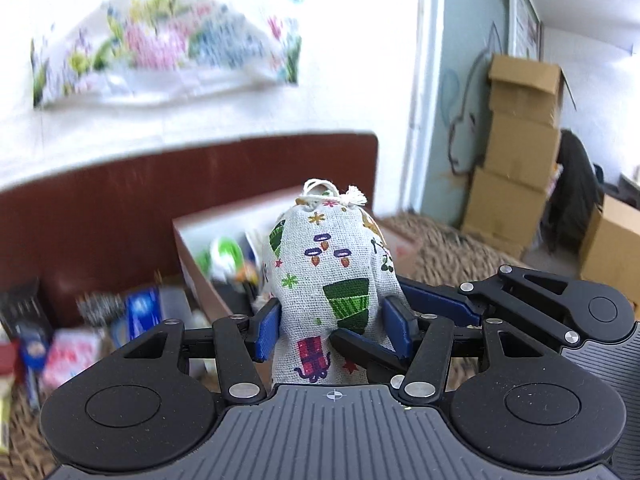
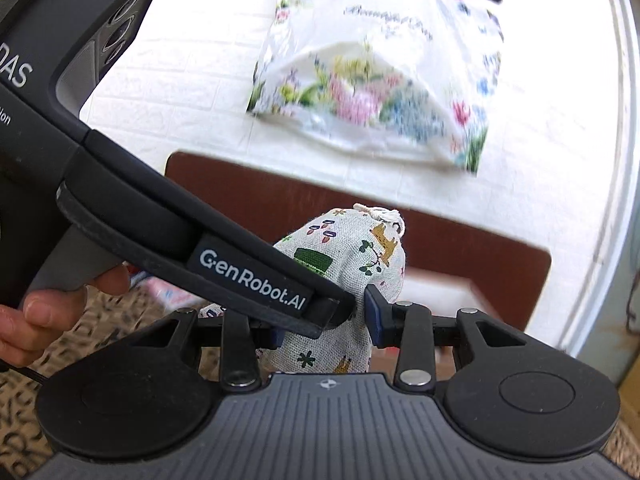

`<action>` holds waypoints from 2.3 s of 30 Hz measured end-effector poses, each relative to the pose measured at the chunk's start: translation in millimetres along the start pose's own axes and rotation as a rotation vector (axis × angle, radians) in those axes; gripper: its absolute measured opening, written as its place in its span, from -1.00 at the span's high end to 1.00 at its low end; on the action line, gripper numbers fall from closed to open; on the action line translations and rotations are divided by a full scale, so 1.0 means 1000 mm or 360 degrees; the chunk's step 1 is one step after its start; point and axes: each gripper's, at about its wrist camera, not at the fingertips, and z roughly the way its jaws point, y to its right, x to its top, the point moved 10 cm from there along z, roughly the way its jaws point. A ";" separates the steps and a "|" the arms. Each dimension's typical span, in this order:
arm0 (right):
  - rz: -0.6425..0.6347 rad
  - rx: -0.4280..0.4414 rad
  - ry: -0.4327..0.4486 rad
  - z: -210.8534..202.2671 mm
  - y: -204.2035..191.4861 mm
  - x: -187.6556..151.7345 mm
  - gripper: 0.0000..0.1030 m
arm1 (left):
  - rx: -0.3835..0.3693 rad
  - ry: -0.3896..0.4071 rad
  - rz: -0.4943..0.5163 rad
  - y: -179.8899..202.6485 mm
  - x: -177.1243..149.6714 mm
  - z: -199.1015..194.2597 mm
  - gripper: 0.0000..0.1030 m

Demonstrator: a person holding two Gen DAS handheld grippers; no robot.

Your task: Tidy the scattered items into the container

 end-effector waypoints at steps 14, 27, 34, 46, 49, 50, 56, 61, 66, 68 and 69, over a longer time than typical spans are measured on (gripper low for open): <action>-0.0194 -0.0034 0.0082 0.136 0.089 0.059 0.15 | -0.0022 0.0160 -0.0025 -0.041 0.111 0.107 -0.33; -0.0200 -0.0098 -0.0259 0.234 0.169 -0.030 -0.06 | -0.0163 -0.0078 -0.0165 -0.030 0.085 0.269 -0.63; -0.0331 -0.0236 -0.0328 0.226 0.152 -0.053 -0.75 | 0.0015 -0.0096 -0.0067 -0.048 0.043 0.256 -0.82; -0.0048 -0.0238 -0.0256 0.122 0.106 -0.057 -0.99 | 0.0256 0.0139 0.0084 -0.021 0.018 0.136 -1.00; 0.0053 -0.0241 -0.0274 0.096 0.109 -0.061 -0.99 | 0.0324 0.0103 0.0070 -0.012 0.004 0.112 -1.00; 0.0073 -0.0251 -0.0273 0.087 0.110 -0.062 -0.99 | 0.0342 0.0088 0.0056 -0.010 -0.002 0.106 -1.00; 0.0083 -0.0302 -0.0267 0.042 0.110 -0.067 -0.99 | 0.0406 -0.0005 -0.0004 0.004 -0.032 0.071 -1.00; 0.0112 -0.0296 -0.0284 0.017 0.104 -0.073 -0.99 | 0.0420 -0.0093 -0.0033 0.013 -0.045 0.051 -1.00; 0.0148 -0.0303 -0.0335 0.003 0.102 -0.082 -0.99 | 0.0459 -0.0204 -0.0041 0.018 -0.056 0.043 -1.00; 0.0147 -0.0304 -0.0334 -0.003 0.101 -0.084 -0.99 | 0.0469 -0.0219 -0.0043 0.020 -0.059 0.040 -1.00; 0.0148 -0.0303 -0.0331 -0.005 0.101 -0.084 -0.99 | 0.0470 -0.0225 -0.0044 0.021 -0.060 0.039 -1.00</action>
